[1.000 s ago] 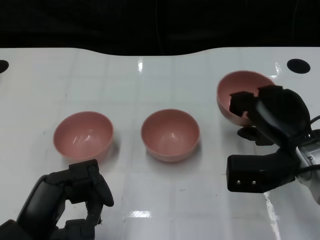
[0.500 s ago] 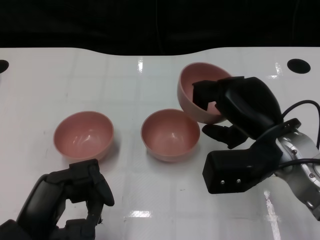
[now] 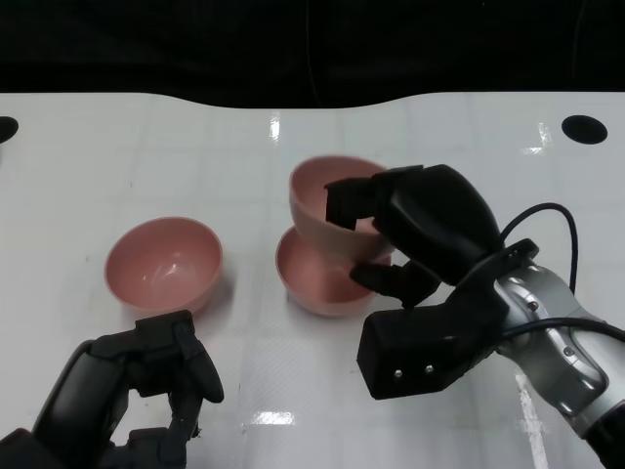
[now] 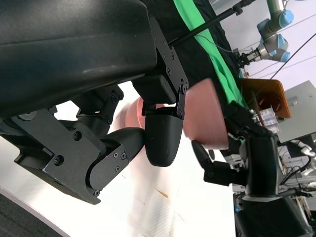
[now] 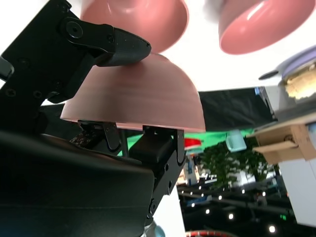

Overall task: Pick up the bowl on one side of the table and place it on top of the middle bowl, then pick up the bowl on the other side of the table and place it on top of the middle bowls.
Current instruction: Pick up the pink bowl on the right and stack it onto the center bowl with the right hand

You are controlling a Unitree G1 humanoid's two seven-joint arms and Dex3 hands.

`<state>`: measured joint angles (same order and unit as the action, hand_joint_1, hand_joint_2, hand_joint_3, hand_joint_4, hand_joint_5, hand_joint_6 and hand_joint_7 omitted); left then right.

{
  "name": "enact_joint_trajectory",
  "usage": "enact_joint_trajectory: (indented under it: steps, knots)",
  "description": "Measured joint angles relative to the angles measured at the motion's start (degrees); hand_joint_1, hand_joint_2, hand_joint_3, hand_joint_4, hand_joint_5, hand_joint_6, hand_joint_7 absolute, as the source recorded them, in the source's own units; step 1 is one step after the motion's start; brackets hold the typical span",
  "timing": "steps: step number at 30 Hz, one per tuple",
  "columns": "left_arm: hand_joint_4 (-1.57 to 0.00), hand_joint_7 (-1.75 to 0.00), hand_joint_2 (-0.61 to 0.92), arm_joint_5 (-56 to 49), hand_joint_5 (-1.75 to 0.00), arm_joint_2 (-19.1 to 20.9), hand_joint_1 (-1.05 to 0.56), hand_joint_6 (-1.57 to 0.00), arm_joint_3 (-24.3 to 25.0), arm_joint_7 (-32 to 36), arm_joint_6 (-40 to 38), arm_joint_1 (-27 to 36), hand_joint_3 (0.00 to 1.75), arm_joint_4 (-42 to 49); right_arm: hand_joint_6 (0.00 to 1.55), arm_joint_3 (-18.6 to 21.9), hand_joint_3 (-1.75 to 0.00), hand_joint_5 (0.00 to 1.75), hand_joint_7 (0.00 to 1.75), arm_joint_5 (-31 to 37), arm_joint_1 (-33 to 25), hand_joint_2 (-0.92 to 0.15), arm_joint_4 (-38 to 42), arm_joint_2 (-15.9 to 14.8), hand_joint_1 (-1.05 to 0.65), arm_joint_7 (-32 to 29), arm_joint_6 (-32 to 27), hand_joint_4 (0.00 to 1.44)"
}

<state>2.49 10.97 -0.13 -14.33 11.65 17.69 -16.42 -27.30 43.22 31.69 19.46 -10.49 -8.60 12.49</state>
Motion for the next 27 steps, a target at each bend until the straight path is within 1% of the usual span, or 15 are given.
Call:
enact_joint_trajectory:
  steps: [3, 4, 5, 7, 9, 11, 13, 15, 18, 22, 27]
  knots:
    - [-0.84, -1.5, 0.42, -0.3, -1.75, 0.0, -0.13, -0.81, -0.1, 0.0, 0.0, 0.0, 1.35, 0.0, 0.9, -0.2, -1.26, 1.75, 1.29, 0.2, 0.1, -0.31, 0.2, 0.6, -0.22, 0.0, 0.0, 1.0]
    - [-0.83, -1.5, 0.42, -0.3, -1.75, 0.0, -0.13, -0.81, -0.1, 0.0, 0.0, 0.0, 1.35, 0.0, 0.84, -0.2, -1.25, 1.75, 1.5, 0.3, 0.1, -0.31, 0.3, 0.7, -0.22, 0.0, 0.0, 1.0]
    - [-0.83, -1.5, 0.42, -0.3, -1.75, 0.0, -0.13, -0.81, -0.1, 0.0, 0.0, 0.0, 1.35, 0.0, 0.81, -0.3, -1.25, 1.75, 1.58, 0.3, 0.2, -0.31, 0.6, 0.9, -0.22, -0.1, 0.0, 1.0]
    - [-0.83, -1.5, 0.42, -0.2, -1.75, 0.0, -0.13, -0.81, -0.1, 0.0, 0.0, 0.0, 1.35, 0.0, 0.78, -0.4, -1.25, 1.75, 1.64, 0.5, 0.4, -0.31, 1.3, 1.1, -0.22, -0.2, 0.1, 1.0]
    - [-0.83, -1.5, 0.42, -0.2, -1.75, -0.1, -0.13, -0.81, -0.1, 0.0, 0.0, 0.0, 1.35, 0.0, 0.77, -0.4, -1.25, 1.75, 1.66, 0.8, 0.5, -0.31, 1.7, 1.2, -0.22, -0.3, 0.3, 1.0]
    - [-0.84, -1.5, 0.42, -0.2, -1.75, -0.2, -0.14, -0.82, -0.1, 0.0, -0.1, 0.1, 1.35, -0.2, 0.7, -1.3, -1.03, 1.75, 1.73, 1.4, 1.4, -0.4, 3.3, 1.6, -0.23, -0.3, 0.4, 0.93]
    - [-0.84, -1.5, 0.42, -0.3, -1.75, -0.4, -0.13, -0.82, -0.3, 0.0, -0.2, 0.2, 1.35, -0.5, 0.69, -2.6, -0.98, 1.75, 1.74, 2.4, 2.4, -0.43, 5.7, 2.4, -0.24, -0.5, 0.3, 0.91]
    - [-0.84, -1.5, 0.42, -0.3, -1.75, -0.6, -0.13, -0.82, -0.4, 0.0, -0.4, 0.3, 1.35, -0.8, 0.69, -3.0, -0.93, 1.75, 1.75, 2.6, 2.6, -0.46, 7.5, 2.9, -0.24, -0.8, 0.3, 0.89]
    - [-0.85, -1.5, 0.42, -0.5, -1.75, -0.8, -0.13, -0.82, -0.4, 0.0, -0.8, 0.4, 1.36, -1.1, 0.68, -3.4, -0.9, 1.75, 1.75, 2.6, 3.0, -0.5, 8.9, 3.4, -0.24, -1.2, 0.8, 0.91]
    - [-0.85, -1.5, 0.41, -0.6, -1.75, -1.1, -0.14, -0.82, -0.4, 0.0, -1.1, 0.4, 1.37, -1.5, 0.69, -3.5, -0.93, 1.75, 1.75, 2.6, 3.5, -0.5, 9.7, 3.4, -0.22, -1.7, 1.2, 0.95]
    - [-0.85, -1.5, 0.4, -0.6, -1.75, -1.2, -0.14, -0.82, -0.4, 0.0, -1.6, 0.6, 1.37, -1.9, 0.68, -3.5, -0.93, 1.75, 1.75, 2.6, 3.5, -0.47, 10.7, 3.4, -0.21, -1.9, 1.4, 0.97]
